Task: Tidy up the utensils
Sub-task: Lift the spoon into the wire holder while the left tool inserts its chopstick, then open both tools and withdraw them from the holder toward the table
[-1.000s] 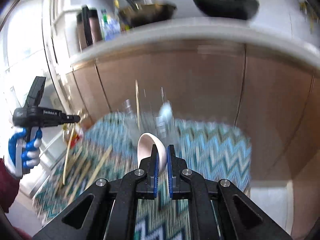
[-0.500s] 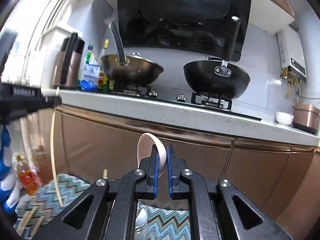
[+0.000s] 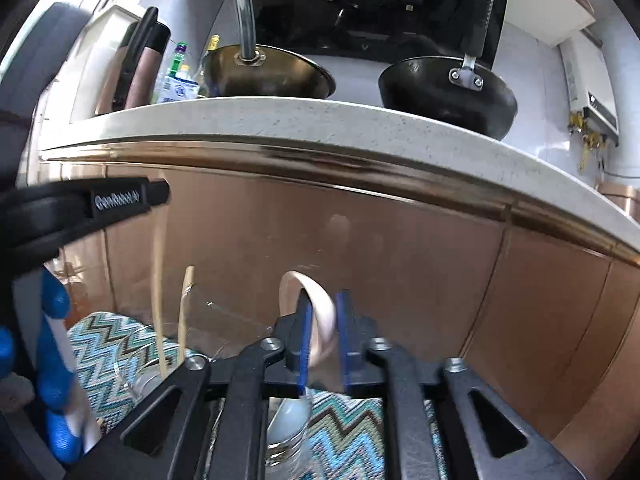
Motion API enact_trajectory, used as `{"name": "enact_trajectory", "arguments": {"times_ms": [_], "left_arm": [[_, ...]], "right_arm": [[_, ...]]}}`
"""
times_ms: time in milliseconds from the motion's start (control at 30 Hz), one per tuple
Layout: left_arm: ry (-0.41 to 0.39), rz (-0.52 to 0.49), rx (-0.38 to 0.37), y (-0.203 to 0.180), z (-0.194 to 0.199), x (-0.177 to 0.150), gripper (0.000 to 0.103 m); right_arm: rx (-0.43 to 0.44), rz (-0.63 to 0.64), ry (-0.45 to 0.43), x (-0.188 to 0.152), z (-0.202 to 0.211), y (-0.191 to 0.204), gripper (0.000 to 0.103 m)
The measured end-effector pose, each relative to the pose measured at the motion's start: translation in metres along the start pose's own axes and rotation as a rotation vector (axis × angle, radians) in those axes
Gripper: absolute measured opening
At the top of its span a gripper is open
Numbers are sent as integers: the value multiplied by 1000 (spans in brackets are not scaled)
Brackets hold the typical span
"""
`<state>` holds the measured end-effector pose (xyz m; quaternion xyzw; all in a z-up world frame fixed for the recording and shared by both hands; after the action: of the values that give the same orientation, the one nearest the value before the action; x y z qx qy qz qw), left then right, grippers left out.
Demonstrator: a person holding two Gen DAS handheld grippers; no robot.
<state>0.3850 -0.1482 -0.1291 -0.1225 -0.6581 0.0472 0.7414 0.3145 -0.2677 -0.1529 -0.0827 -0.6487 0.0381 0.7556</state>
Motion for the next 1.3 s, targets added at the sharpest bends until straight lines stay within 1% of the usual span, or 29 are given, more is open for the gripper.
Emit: {"name": "enact_trajectory", "arguments": {"times_ms": [33,67,100,167,267,367,433,500,567,633,700,833,967,1167,1233,1300], "left_arm": [[2,7,-3,2,3,3,14],[2,12,-7,5,7,6,19],[-2,16,-10,7,13,13,22],[-19,14,-12,11,25,28,24],[-52,6,-10,18,49,58,26],[-78,-30,17,28,77,88,27],[-92,-53,36,36,99,105,27],[-96,-86,61,44,119,119,27],[-99,-114,87,53,141,130,27],[-93,-118,98,65,162,140,27],[-71,-110,102,78,182,148,27],[-21,-107,108,101,214,149,27],[27,-106,114,121,238,144,27],[136,-130,115,147,257,117,27],[184,-116,114,156,259,104,27],[234,-80,103,167,259,92,27]], "right_arm": [[1,-7,-8,1,4,-1,32],[-2,-11,-18,4,9,-3,36],[-2,-12,-23,6,11,-4,36],[-7,-14,-42,17,22,-8,36],[-6,-21,-61,37,38,-12,36],[-4,-27,-80,56,57,-15,36],[5,-25,-101,74,78,-14,36],[15,-27,-114,86,93,-13,36],[26,-31,-141,104,119,-11,36],[42,-34,-160,119,141,-9,36],[60,-36,-177,132,162,-6,36],[102,-46,-186,146,198,0,36],[144,-70,-163,148,222,3,36],[185,-87,-111,137,248,4,36],[187,-92,-98,132,255,2,36],[186,-99,-86,127,259,-1,36]]}}
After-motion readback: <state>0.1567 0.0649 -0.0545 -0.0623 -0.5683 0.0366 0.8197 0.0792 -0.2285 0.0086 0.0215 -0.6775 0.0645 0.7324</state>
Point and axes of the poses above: each gripper's, at about its wrist camera, not at the fingertips, and z roughly against the way its jaws point, y to its left, x to its top, the point moved 6 cm from there along -z, roughly the way its jaws point, and after that the axes turned 8 degrees about -y, right-handed, at the moved point
